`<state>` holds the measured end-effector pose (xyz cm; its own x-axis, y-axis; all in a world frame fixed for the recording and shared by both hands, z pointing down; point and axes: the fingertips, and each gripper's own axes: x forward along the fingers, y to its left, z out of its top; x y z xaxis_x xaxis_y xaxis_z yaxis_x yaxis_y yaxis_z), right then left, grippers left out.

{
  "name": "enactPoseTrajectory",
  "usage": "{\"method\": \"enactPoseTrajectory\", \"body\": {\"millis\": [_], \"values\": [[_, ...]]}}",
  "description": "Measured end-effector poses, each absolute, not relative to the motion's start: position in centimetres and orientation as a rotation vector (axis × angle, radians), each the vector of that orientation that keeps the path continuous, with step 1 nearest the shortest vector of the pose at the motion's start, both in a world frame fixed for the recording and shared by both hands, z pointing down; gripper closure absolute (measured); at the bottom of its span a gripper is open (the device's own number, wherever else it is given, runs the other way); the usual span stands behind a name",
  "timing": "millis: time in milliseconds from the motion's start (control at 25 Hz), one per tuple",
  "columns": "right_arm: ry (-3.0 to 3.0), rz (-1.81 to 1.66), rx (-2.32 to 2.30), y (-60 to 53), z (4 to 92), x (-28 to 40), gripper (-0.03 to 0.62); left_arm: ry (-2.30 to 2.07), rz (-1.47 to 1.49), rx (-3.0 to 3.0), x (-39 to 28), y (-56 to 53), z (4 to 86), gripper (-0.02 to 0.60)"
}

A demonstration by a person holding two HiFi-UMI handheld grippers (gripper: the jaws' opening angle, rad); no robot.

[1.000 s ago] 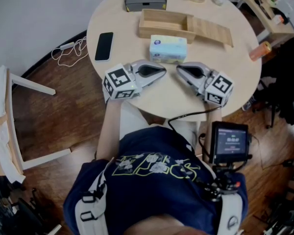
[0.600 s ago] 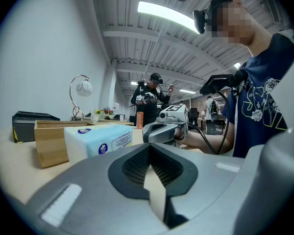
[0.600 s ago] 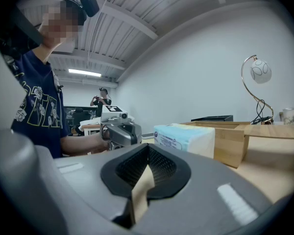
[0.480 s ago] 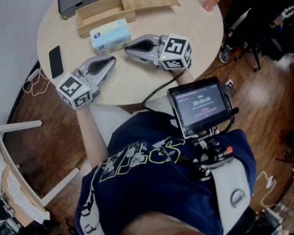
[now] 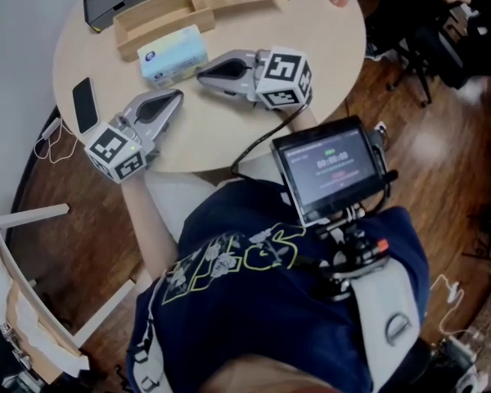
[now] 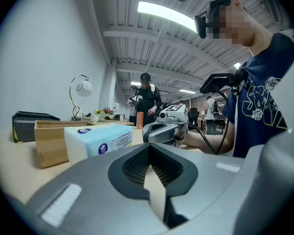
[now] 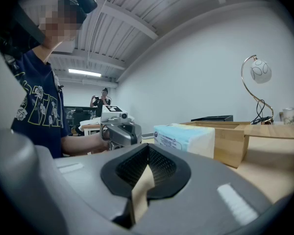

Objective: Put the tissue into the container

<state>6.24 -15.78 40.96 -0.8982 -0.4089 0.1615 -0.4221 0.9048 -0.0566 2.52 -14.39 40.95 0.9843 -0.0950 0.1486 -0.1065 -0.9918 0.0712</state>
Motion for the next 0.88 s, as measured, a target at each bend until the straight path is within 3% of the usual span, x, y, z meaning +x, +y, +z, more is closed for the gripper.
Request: {"method": "enactPoseTrajectory", "body": {"millis": [880], "values": [[-2.927,0.129,0.635,-15.78,40.93,6.19,0.594,-0.163,0.222,3.054,2.52,-14.41,40.96,0.578]]}}
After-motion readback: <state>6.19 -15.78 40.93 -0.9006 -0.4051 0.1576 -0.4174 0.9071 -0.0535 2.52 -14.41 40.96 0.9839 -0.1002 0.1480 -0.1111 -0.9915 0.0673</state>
